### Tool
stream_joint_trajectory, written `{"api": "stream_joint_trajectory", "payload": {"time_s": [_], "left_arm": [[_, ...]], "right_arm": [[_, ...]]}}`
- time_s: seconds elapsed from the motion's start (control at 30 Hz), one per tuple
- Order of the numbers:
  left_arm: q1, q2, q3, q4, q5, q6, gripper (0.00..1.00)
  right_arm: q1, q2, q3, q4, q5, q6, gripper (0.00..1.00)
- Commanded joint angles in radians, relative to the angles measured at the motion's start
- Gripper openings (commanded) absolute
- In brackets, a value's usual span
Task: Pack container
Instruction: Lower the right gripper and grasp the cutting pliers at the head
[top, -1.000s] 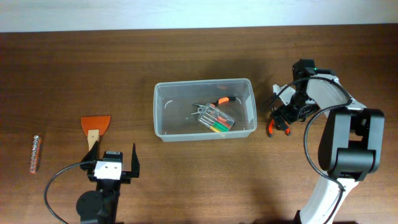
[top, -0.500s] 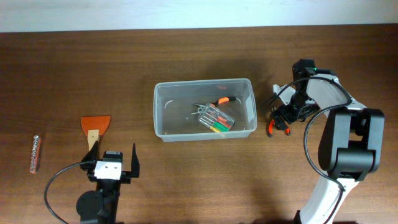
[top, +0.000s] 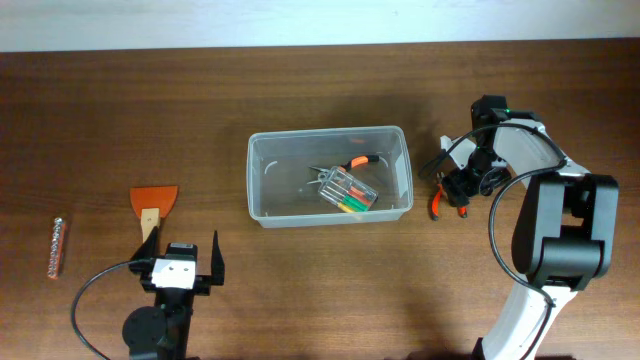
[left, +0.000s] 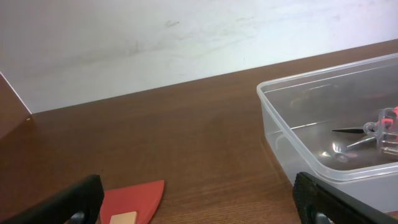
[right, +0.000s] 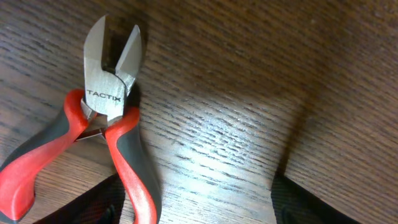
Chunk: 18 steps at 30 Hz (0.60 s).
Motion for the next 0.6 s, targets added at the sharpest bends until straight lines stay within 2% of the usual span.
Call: {"api": "stream_joint_trajectory", "payload": {"time_s": [0.0,0.2,0.33,0.57], "left_arm": [[0.006,-0.008,-0.007,0.004,-0.006,-0.013,0.99],[0.006,-0.008,-0.007,0.003,-0.006,-0.012,0.99],[0.006,-0.008,-0.007,0.003,-0.006,-0.012,0.99],[0.006,-0.008,-0.007,0.003,-0.006,-0.012,0.99]], "right_arm": [[0.005,0.042,-0.007,0.002,-0.012,0.01,0.69],[0.029,0.042,-0.007,0.012,-0.014,0.027,0.64],[0.061,0.042,-0.007,0.019,-0.011,0.027,0.58],[0.09,0.042,-0.007,0.034,-0.01,0.027,0.57]]}}
